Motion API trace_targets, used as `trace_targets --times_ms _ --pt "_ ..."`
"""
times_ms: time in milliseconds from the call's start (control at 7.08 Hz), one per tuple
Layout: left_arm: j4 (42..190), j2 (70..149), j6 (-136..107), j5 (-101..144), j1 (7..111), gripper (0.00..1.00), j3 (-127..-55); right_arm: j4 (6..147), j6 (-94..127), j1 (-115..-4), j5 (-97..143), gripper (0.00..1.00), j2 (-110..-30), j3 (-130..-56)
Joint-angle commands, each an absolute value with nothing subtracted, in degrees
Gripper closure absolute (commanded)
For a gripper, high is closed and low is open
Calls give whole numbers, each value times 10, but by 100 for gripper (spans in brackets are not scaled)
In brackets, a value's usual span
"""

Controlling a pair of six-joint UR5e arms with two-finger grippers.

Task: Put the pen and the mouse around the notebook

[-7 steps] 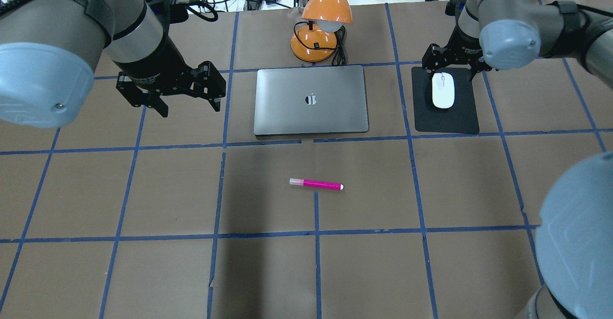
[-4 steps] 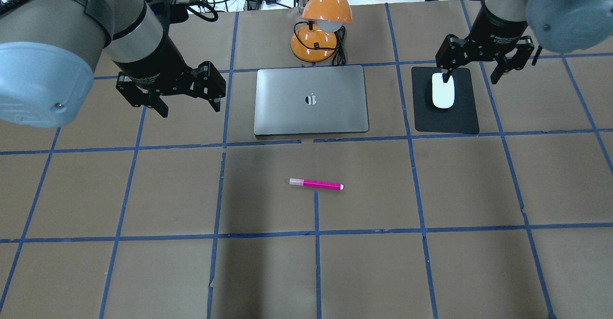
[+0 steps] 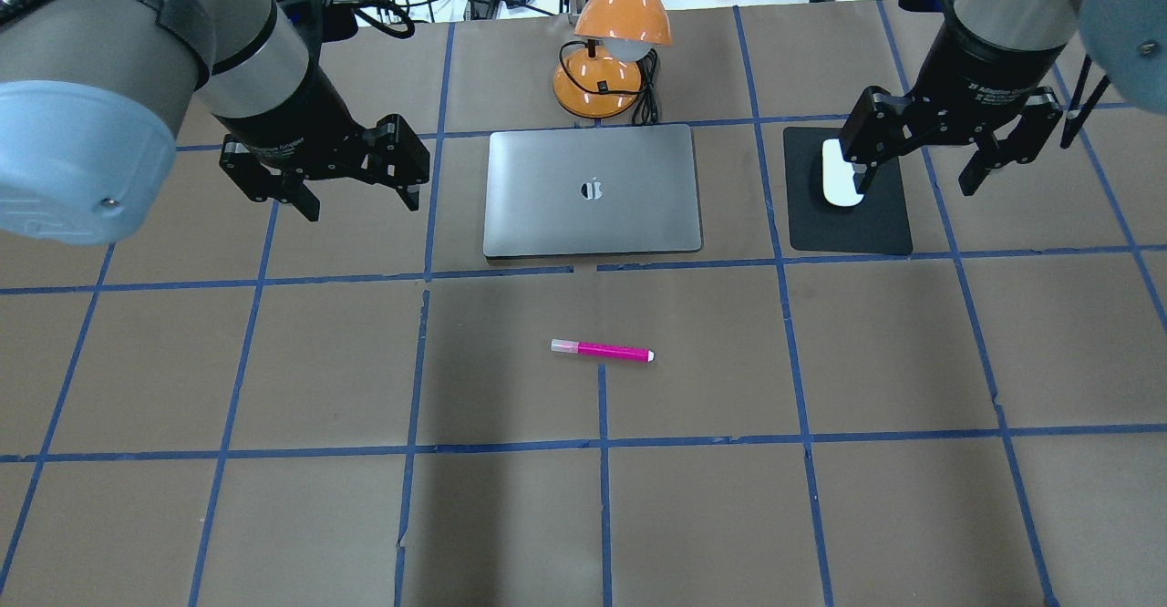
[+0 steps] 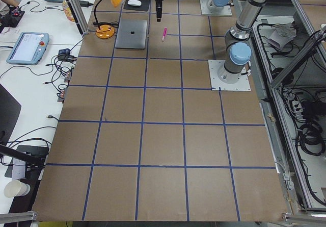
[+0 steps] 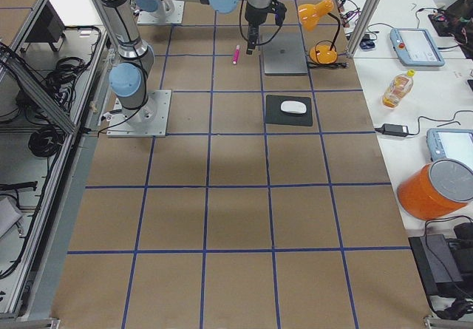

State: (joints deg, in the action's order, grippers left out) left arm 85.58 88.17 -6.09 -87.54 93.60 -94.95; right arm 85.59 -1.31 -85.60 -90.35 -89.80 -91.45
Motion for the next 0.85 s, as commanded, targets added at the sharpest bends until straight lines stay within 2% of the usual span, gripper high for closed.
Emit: trace_targets --times_ms 0,707 --pt "853 886 -62 -875 936 0 -952 854 2 -883 -904 0 -907 -916" --pt "850 884 -64 -885 937 0 -951 854 20 -882 -905 0 -925 -925"
